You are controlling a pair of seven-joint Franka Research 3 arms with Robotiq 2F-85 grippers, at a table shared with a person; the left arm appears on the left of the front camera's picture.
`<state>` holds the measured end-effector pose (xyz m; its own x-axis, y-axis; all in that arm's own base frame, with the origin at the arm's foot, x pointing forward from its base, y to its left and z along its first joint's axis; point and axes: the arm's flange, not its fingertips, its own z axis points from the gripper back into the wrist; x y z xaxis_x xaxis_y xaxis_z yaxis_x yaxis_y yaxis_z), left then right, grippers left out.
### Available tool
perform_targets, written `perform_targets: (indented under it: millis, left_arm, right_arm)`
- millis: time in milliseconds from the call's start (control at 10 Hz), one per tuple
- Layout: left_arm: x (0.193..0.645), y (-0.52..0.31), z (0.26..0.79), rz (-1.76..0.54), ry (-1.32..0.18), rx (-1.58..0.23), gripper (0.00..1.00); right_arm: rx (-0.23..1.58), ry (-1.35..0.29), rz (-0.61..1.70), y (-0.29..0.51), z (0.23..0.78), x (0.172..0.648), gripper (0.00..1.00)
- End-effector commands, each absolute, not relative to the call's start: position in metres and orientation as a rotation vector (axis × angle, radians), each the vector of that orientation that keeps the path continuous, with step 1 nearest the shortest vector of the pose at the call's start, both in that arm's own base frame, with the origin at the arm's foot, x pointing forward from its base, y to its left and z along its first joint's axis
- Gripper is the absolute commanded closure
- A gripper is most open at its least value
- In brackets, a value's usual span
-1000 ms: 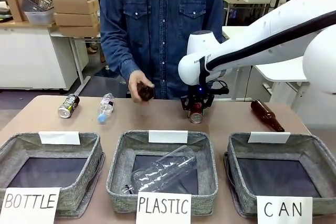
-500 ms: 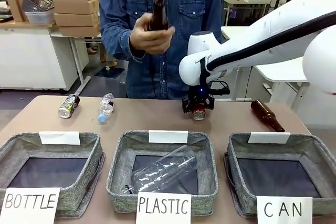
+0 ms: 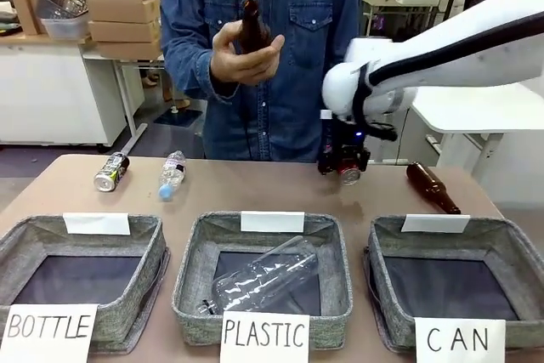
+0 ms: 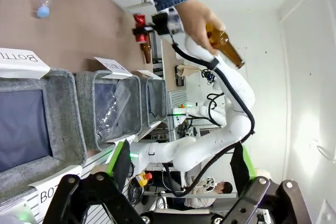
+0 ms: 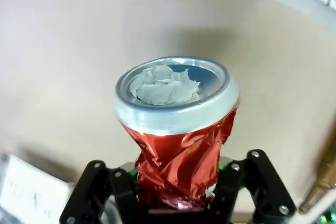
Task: Sort the can waste into the basket.
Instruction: Pick up the can waste from the table and place it in the right Fabric basket.
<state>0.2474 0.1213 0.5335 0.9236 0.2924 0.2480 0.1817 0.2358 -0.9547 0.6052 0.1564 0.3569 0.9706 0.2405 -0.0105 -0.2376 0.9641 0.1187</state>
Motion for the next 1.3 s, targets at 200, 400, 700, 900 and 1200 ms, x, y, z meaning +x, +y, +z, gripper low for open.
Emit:
perform_targets:
  millis: [200, 400, 700, 900, 1200]
  left_arm:
    - [0.247, 0.120, 0.534, 0.062, -0.435, -1.360, 0.00]
    - [0.247, 0.120, 0.534, 0.062, -0.435, -1.360, 0.00]
    - [0.247, 0.120, 0.534, 0.062, -0.435, -1.360, 0.00]
    - [0.247, 0.120, 0.534, 0.062, -0.435, -1.360, 0.00]
    - [0.247, 0.120, 0.534, 0.062, -0.435, -1.360, 0.00]
  right_arm:
    - [0.395, 0.034, 0.191, 0.019, 0.447, 0.454, 1.00]
    - [0.402, 0.109, 0.147, 0.013, 0.464, 0.379, 1.00]
    - [0.422, 0.073, 0.189, 0.025, 0.456, 0.269, 1.00]
    - [0.407, 0.048, 0.179, 0.035, 0.447, 0.248, 1.00]
    - [0.417, 0.065, 0.184, 0.030, 0.445, 0.257, 1.00]
